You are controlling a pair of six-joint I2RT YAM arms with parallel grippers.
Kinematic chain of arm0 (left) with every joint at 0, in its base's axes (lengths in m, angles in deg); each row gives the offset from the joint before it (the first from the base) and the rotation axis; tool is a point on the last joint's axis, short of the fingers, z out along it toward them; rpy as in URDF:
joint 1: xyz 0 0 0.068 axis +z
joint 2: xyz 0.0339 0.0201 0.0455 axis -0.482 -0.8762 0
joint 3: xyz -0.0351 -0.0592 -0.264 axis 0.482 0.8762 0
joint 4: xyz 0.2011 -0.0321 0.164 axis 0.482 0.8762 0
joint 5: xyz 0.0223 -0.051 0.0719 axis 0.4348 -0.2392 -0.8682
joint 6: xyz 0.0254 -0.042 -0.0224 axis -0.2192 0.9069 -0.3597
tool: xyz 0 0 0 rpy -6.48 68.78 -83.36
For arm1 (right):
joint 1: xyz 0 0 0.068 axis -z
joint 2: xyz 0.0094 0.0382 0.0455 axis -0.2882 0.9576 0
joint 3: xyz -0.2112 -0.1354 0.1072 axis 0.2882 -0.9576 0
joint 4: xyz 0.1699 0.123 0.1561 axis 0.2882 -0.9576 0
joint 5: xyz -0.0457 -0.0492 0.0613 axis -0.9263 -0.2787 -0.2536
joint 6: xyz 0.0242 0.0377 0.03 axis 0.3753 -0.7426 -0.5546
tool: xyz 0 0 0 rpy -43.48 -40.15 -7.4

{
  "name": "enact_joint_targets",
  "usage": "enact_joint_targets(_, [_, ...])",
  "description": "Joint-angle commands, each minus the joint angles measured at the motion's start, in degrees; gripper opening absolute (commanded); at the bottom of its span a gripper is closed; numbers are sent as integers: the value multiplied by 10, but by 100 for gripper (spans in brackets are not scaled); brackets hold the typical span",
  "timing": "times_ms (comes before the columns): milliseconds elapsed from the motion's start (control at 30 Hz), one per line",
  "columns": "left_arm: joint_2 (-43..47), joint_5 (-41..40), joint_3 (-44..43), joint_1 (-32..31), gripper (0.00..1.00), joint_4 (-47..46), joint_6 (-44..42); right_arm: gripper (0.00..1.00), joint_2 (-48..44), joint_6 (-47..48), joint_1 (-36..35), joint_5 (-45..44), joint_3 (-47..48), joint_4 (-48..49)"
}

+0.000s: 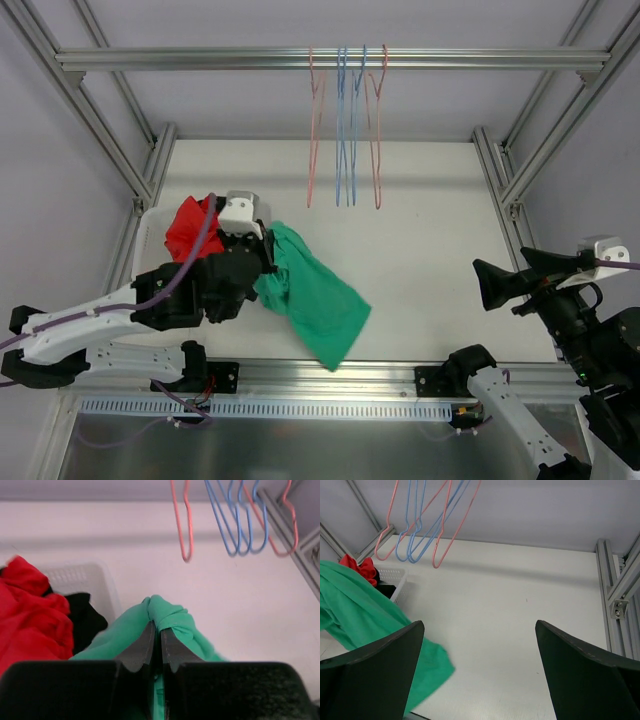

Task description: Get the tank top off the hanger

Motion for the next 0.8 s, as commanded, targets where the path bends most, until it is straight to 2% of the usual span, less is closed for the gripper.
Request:
enact_joint_targets(0, [-10,-138,-75,0,0,13,-95,99,9,-8,1,13,1,47])
enact_joint_targets(67, [-18,-188,-137,2,0,10,-146,100,12,-10,1,14,1,53])
enact_joint_targets(133, [-31,-207,-200,10,0,10,-179,99,16,-13,1,18,2,59])
enact_joint_targets(167, [-34,-203,-217,34,0,8,-200,99,17,-15,1,34,2,61])
enact_joint_targets(300, [-52,-111,-301,122,0,7,-242,100,18,-22,1,44,-2,71])
enact_joint_targets(367, [-73,-74,-353,147,0,4,-274,100,19,-22,1,47,-2,73])
enact_joint_targets(533, [-126,-37,-492,212,0,-3,-365,100,24,-26,1,55,1,76])
enact_joint_targets(633, [-151,-17,-529,265,0,-6,-385,99,21,-29,1,58,1,76])
enact_joint_targets(767, [-136,8,-493,308,0,-7,-363,99,17,-31,1,60,1,77])
